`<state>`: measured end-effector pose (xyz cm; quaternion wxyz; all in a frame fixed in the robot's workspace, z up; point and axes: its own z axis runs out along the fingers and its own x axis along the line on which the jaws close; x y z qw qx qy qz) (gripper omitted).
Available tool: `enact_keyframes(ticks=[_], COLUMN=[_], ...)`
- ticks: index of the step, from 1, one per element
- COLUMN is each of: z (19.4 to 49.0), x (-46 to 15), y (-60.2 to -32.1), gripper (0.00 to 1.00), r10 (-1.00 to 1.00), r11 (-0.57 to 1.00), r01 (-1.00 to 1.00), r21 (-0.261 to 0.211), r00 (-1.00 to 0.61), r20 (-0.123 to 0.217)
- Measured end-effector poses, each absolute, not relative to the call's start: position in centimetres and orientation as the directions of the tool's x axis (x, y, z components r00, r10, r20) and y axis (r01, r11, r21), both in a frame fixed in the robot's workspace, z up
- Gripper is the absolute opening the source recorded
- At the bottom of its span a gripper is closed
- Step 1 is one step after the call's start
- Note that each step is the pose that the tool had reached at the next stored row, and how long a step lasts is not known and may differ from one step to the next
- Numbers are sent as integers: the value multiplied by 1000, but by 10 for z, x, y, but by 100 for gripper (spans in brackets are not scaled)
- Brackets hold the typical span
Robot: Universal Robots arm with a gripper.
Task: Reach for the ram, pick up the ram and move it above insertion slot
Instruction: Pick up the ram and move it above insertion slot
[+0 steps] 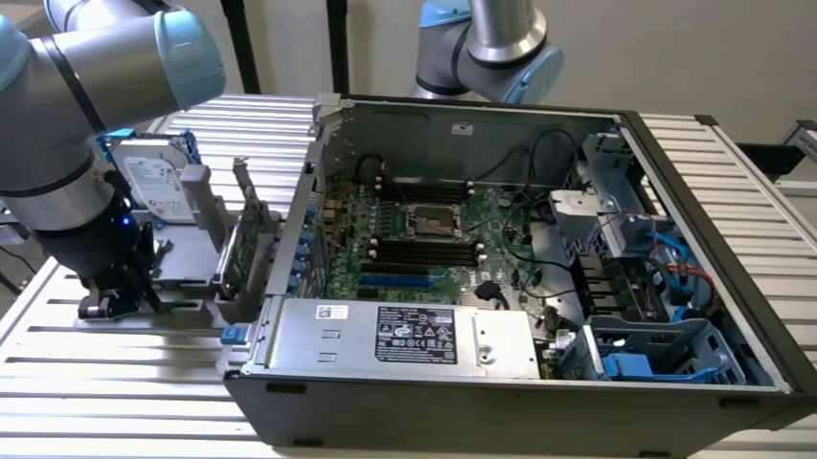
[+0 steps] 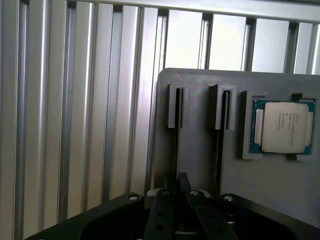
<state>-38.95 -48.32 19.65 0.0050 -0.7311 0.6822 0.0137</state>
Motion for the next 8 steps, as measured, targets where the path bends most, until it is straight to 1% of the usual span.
enact_keyframes(ticks=[8], z=[197], x=[-389], y=[-483], gripper=[14], r10=[-997], r11=[-69], r01=[-998], r21=[11], r00=[69], r20=[-27])
